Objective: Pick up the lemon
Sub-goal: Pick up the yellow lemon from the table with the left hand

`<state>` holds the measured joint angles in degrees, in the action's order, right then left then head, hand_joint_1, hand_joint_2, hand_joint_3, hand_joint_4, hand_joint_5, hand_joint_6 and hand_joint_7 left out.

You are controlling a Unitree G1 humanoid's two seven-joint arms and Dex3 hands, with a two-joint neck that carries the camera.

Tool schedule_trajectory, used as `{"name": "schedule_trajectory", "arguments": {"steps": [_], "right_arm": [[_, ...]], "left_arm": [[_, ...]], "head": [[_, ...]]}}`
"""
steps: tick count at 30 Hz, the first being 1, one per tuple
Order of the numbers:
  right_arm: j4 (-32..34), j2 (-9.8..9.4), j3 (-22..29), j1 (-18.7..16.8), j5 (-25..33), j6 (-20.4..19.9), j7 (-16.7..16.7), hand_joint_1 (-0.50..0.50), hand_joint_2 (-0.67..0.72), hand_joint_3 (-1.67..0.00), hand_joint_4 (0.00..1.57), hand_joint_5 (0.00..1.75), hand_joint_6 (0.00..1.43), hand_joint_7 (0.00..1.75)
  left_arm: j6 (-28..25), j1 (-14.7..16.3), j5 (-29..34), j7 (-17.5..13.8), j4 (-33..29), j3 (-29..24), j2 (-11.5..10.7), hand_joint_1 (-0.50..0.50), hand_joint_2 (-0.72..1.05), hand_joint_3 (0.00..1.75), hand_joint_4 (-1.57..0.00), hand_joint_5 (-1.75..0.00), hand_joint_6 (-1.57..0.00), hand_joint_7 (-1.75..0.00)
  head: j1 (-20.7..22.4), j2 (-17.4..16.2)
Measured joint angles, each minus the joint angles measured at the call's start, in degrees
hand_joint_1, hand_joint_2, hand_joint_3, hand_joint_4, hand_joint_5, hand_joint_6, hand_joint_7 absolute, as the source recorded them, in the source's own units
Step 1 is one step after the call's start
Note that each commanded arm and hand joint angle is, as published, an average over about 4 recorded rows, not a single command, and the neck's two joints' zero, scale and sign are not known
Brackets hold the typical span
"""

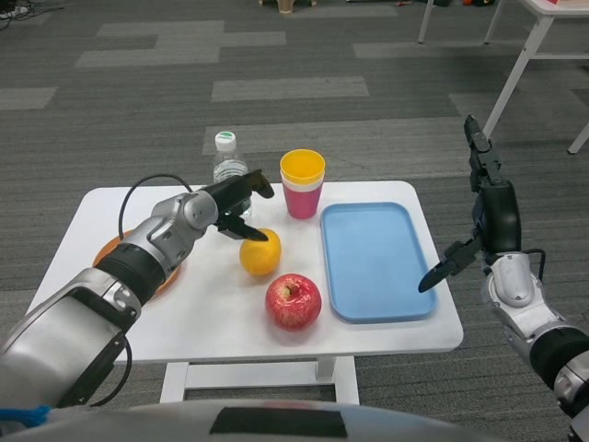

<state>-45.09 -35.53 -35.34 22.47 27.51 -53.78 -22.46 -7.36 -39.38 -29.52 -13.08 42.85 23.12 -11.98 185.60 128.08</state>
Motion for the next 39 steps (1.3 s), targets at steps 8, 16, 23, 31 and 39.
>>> {"name": "schedule_trajectory", "arguments": {"steps": [8,16,23,31,39], "right_arm": [[-0.07,0.01,0.00,0.00,0.00,0.00,0.00,-0.46,0.60,0.00,0.14,0.00,0.00,0.00],[-0.23,0.03,0.00,-0.02,0.00,0.00,0.00,-0.46,0.60,0.00,0.14,0.00,0.00,0.00],[-0.61,0.03,-0.12,-0.10,0.00,0.00,-0.01,-0.46,0.60,0.00,0.14,0.00,0.00,0.00],[-0.82,0.15,-0.27,-0.15,0.00,0.00,-0.02,-0.46,0.60,0.00,0.14,0.00,0.00,0.00],[-1.02,0.31,-0.32,-0.21,0.03,0.01,-0.02,-0.46,0.60,0.00,0.17,0.00,0.00,0.00]], "left_arm": [[-0.73,-0.59,0.28,-0.02,2.58,1.25,0.10,-0.50,-0.10,0.09,0.00,-1.33,-0.10,-1.12],[-1.33,-1.92,0.30,-0.05,5.78,4.00,0.31,-0.50,-0.19,0.09,0.00,-1.33,-0.10,-1.12],[-1.44,-5.64,0.29,0.60,11.91,9.89,1.14,-0.50,-0.19,0.09,0.00,-1.33,-0.08,-1.12],[-1.04,-9.16,0.32,4.29,16.95,12.29,4.58,-0.50,-0.19,0.09,0.00,-1.33,-0.09,-1.12],[-0.21,-12.42,2.83,8.95,22.63,16.80,7.57,-0.50,-0.02,0.09,0.00,-1.33,-0.09,-1.12]], "head": [[-0.01,-0.44],[-0.09,-0.56],[-0.21,-0.57],[-0.44,-0.37],[-0.56,0.36]]}}
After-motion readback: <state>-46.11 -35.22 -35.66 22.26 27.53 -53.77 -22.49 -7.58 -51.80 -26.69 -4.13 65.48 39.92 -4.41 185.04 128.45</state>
